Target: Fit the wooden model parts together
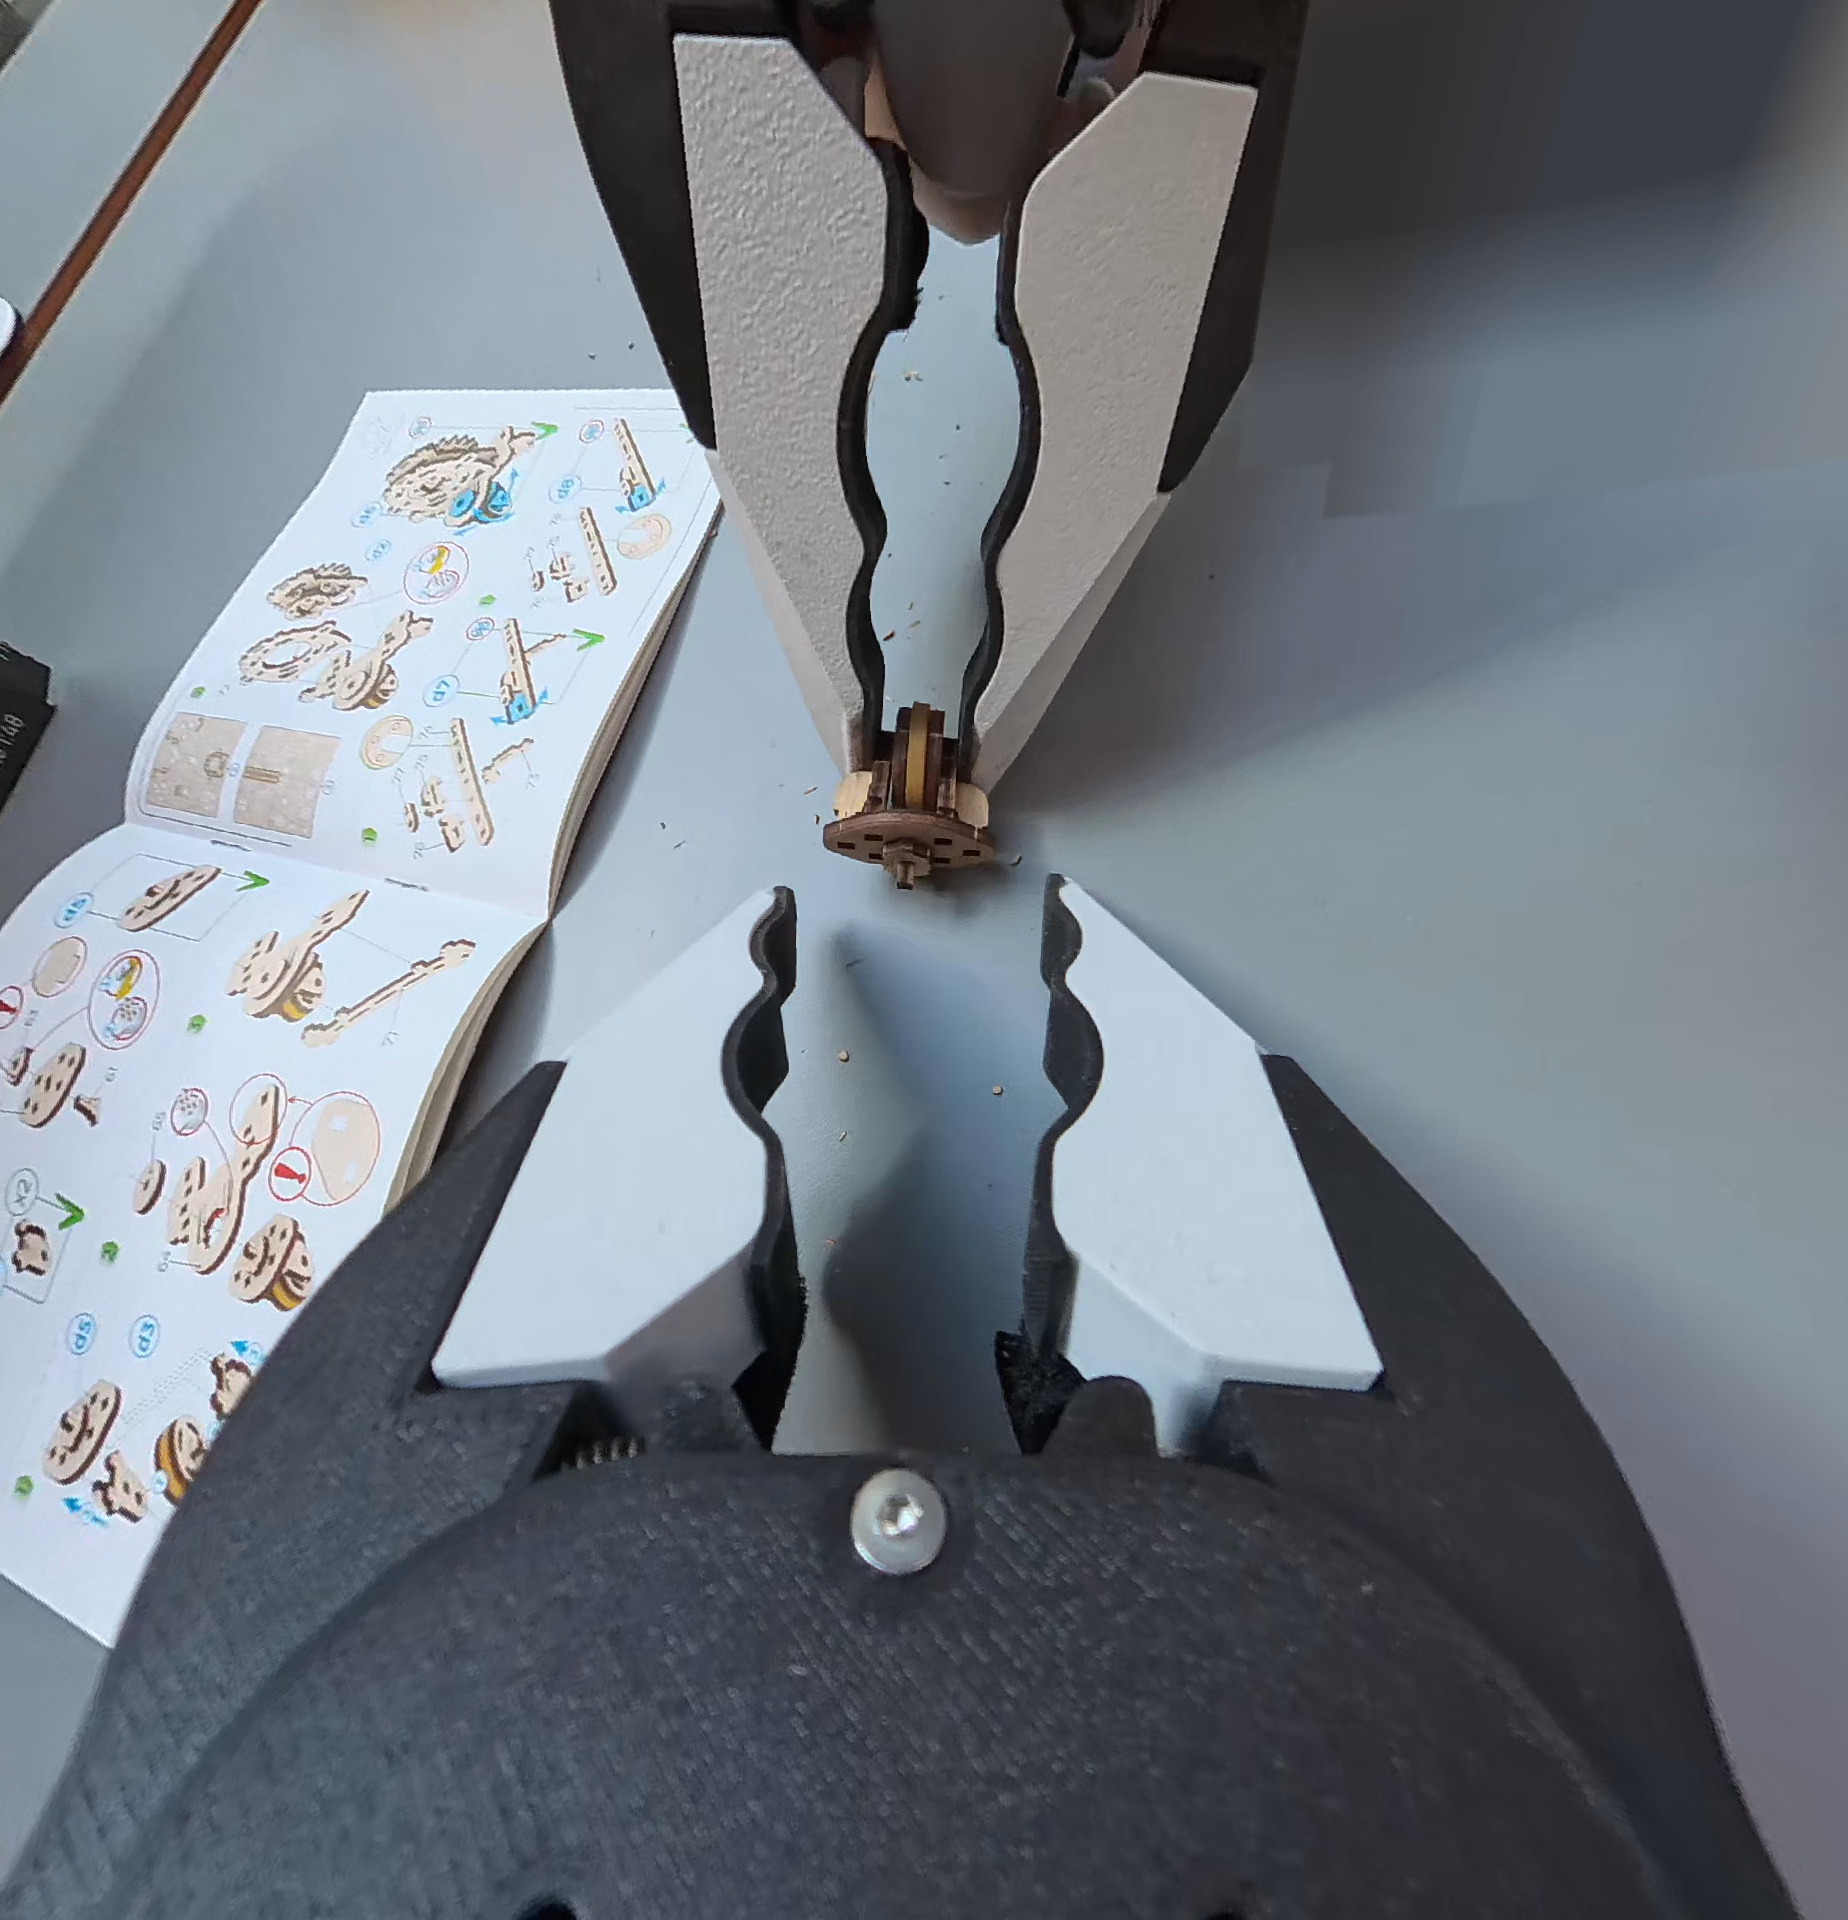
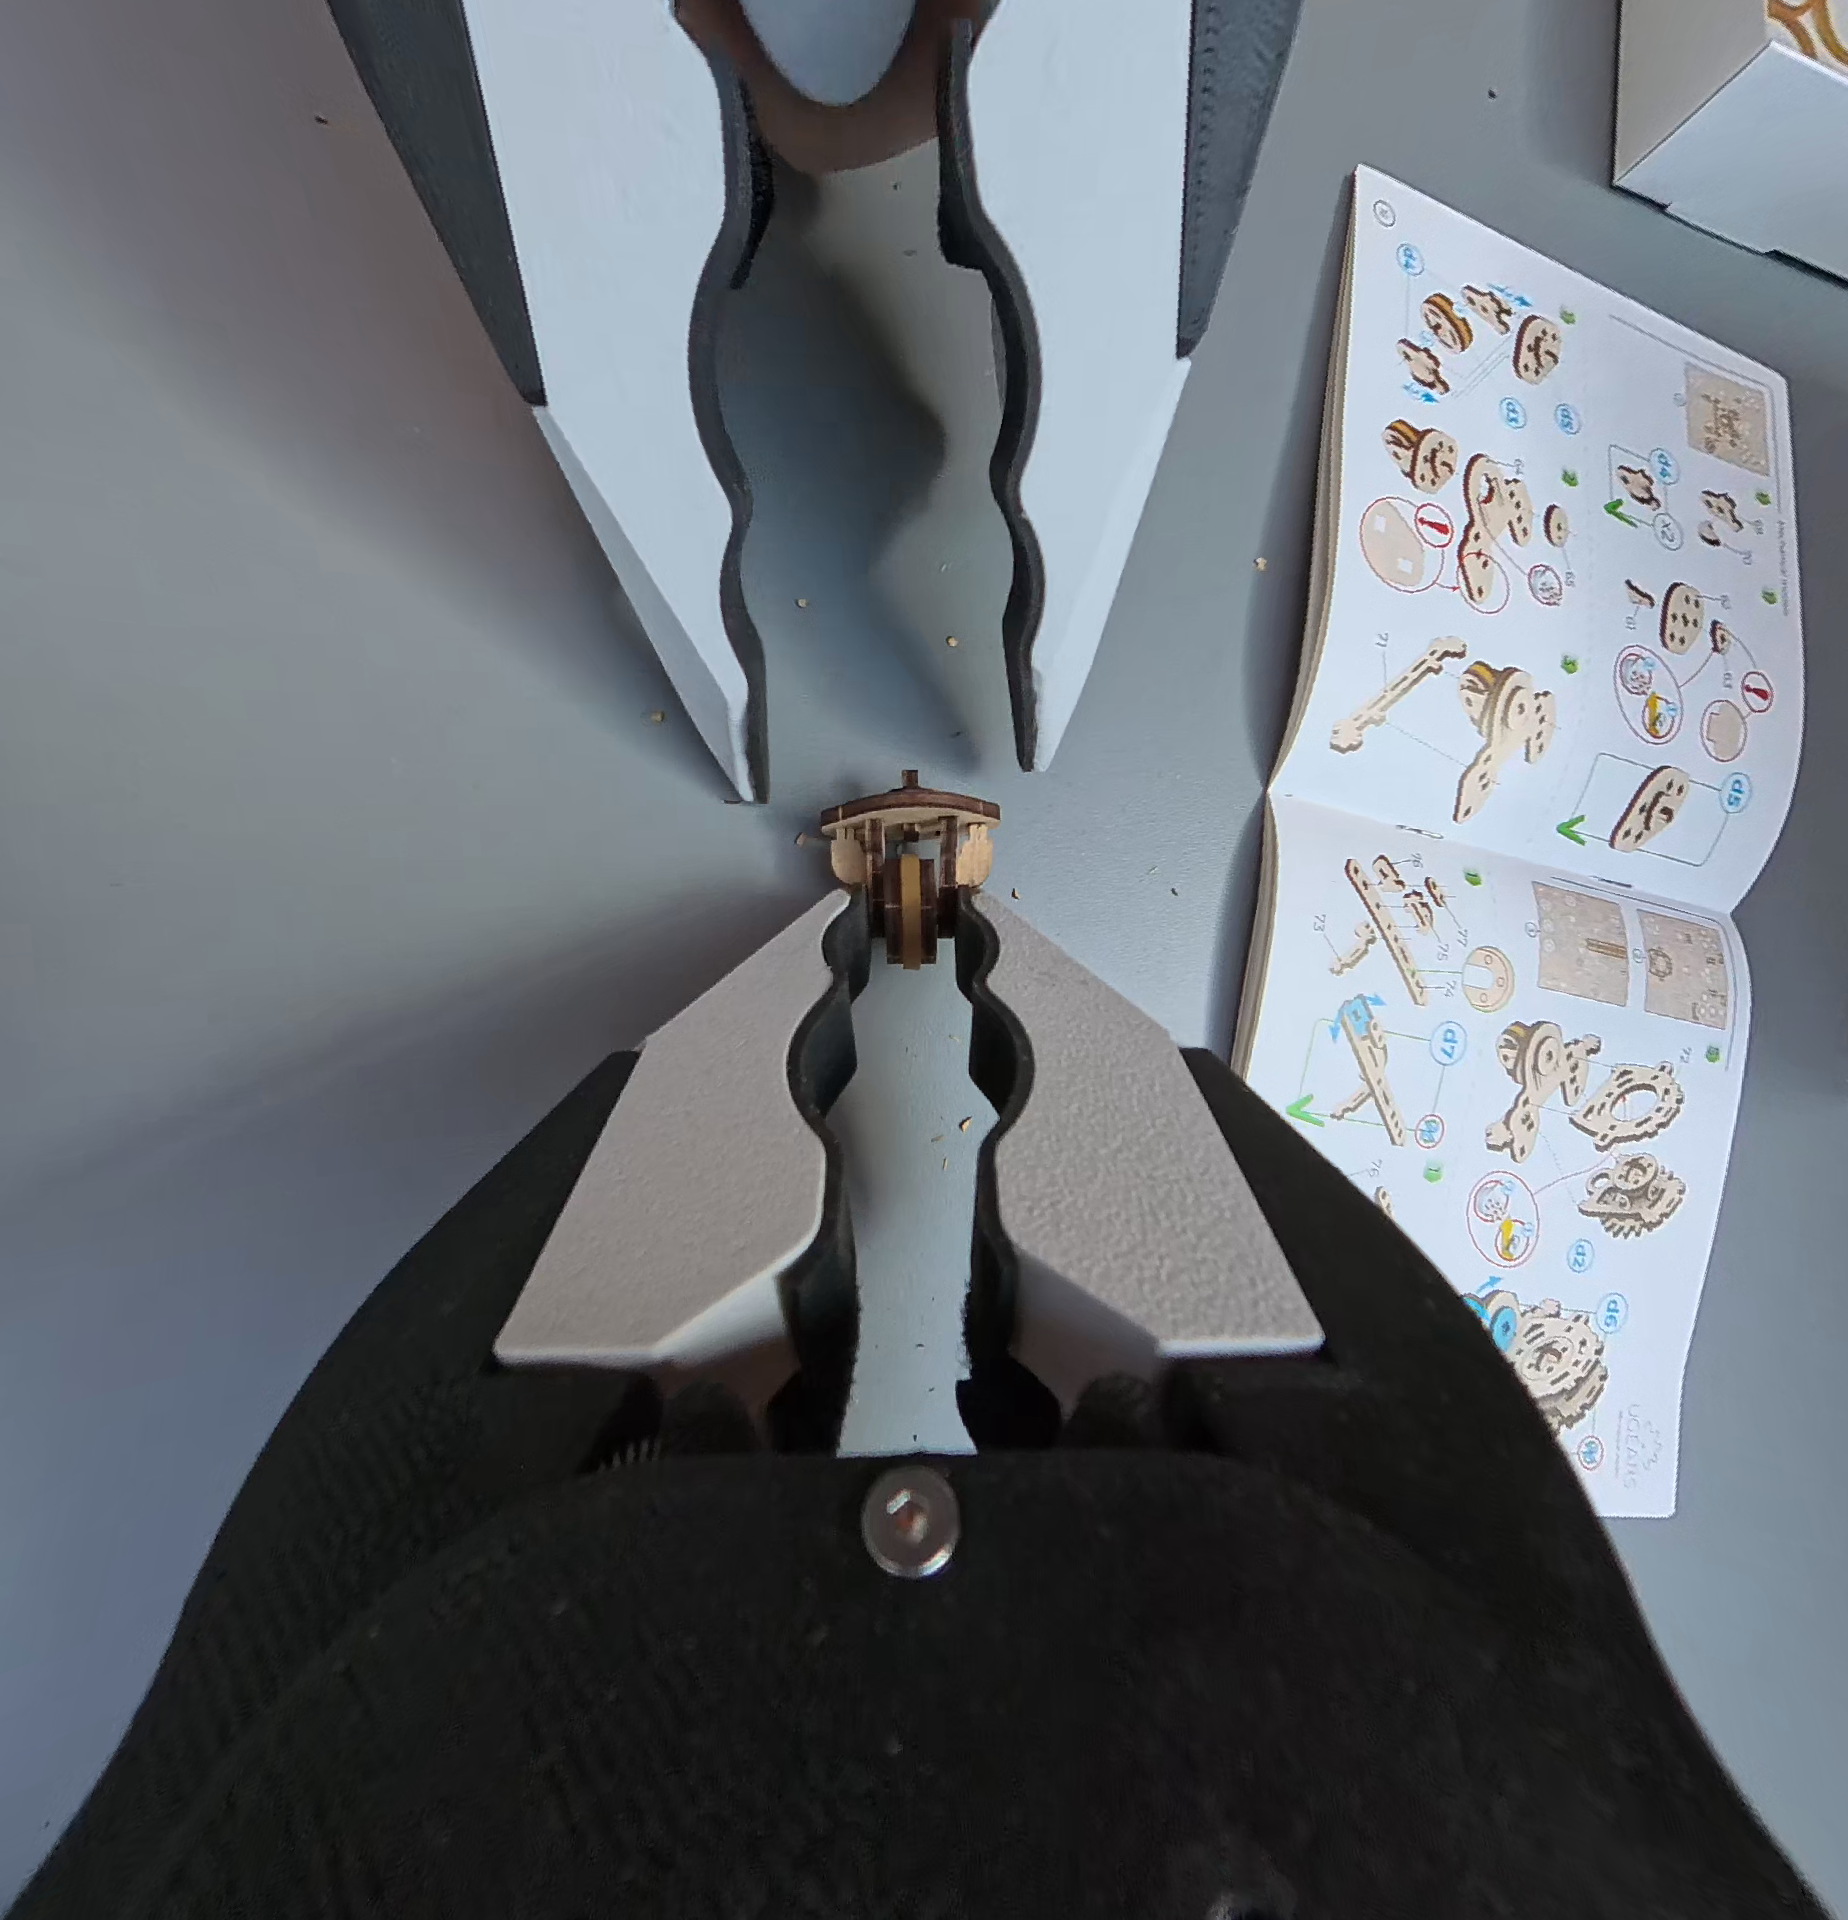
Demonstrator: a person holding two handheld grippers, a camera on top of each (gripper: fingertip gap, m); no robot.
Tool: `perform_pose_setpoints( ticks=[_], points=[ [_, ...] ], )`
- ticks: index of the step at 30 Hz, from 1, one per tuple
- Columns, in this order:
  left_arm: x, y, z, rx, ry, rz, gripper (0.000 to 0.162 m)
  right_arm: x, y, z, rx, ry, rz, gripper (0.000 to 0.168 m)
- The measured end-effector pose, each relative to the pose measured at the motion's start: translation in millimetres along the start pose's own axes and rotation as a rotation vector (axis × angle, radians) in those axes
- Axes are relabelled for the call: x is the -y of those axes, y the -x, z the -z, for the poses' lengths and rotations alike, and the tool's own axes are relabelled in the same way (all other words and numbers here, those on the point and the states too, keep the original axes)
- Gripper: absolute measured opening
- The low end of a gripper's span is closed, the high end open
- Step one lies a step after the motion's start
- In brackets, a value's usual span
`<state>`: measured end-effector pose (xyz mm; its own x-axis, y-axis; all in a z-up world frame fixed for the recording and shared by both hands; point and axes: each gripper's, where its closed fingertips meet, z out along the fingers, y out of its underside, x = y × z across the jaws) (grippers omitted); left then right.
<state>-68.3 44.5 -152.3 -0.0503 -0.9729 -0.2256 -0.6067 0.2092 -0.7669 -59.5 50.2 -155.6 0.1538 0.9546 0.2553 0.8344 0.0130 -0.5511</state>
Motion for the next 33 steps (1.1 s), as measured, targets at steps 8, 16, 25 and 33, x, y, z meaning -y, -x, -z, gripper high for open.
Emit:
perform_pose_setpoints(
  ticks=[8, 16, 25, 33],
  points=[
    [8.8, 0.7, -5.3, 0.018, -0.031, -0.071, 0.048, -0.4, 0.6, 0.6, -0.015, 0.015, 0.013, 0.015],
    [10.8, -0.1, -8.9, 0.002, -0.035, -0.105, 0.035, 1.0, 1.8, 0.4, -0.029, 0.017, 0.047, 0.015],
    [11.6, 1.1, -8.8, 0.022, -0.044, -0.131, 0.032, 0.8, 0.4, 0.3, -0.012, -0.005, 0.027, 0.017],
    [12.2, 2.3, -7.9, 0.042, -0.053, -0.152, 0.032, 0.8, -0.3, 0.3, -0.001, -0.023, 0.018, 0.018]
  ],
)
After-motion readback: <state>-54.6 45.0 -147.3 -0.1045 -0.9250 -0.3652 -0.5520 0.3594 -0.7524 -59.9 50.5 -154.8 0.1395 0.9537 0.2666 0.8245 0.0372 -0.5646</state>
